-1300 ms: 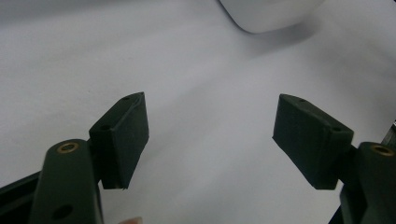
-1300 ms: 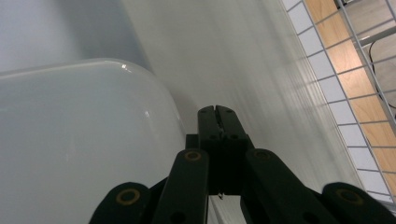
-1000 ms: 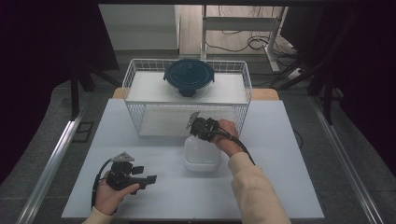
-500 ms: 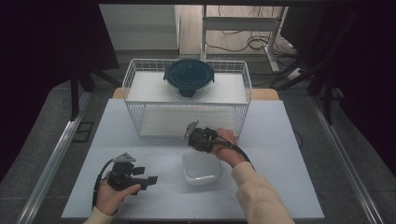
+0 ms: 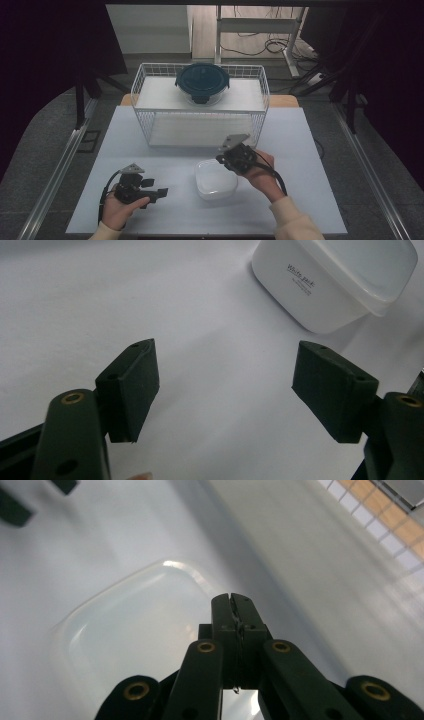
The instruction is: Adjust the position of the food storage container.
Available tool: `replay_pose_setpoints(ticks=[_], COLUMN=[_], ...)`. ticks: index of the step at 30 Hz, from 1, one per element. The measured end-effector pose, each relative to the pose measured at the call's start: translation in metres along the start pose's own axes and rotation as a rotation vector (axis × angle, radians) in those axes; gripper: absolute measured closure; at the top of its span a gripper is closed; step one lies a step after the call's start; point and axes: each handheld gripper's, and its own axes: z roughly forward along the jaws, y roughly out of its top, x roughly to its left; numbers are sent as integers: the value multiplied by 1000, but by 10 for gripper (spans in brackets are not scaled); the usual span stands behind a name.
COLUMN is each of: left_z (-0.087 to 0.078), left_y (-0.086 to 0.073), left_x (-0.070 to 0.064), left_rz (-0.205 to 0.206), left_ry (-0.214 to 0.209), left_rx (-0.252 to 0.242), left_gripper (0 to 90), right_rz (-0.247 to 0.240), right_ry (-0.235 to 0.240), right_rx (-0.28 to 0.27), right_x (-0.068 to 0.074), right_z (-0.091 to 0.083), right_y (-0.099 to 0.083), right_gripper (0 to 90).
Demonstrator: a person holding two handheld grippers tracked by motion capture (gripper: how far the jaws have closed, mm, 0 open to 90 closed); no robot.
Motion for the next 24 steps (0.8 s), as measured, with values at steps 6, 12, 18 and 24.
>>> replay_pose_setpoints(ticks=[6,12,18,24], left_z=[0,1,0,-1], left_y=[0,0,0,0], left_x=[0,0,0,1], left_rz=[-5,-10,-9,-12], left_ry=[3,6,7,7], left_rx=[1,1,-3,-4], left_gripper=[260,260,260,260], right_rz=[91,157,150,188], right_ry=[20,66,52,-5], right_rx=[-3,38,80,84], right_x=[26,47,49,30], right_z=[-27,-22,-13,-8], right_y=[-45,-82,-87,-83], right_gripper=[892,893,893,893])
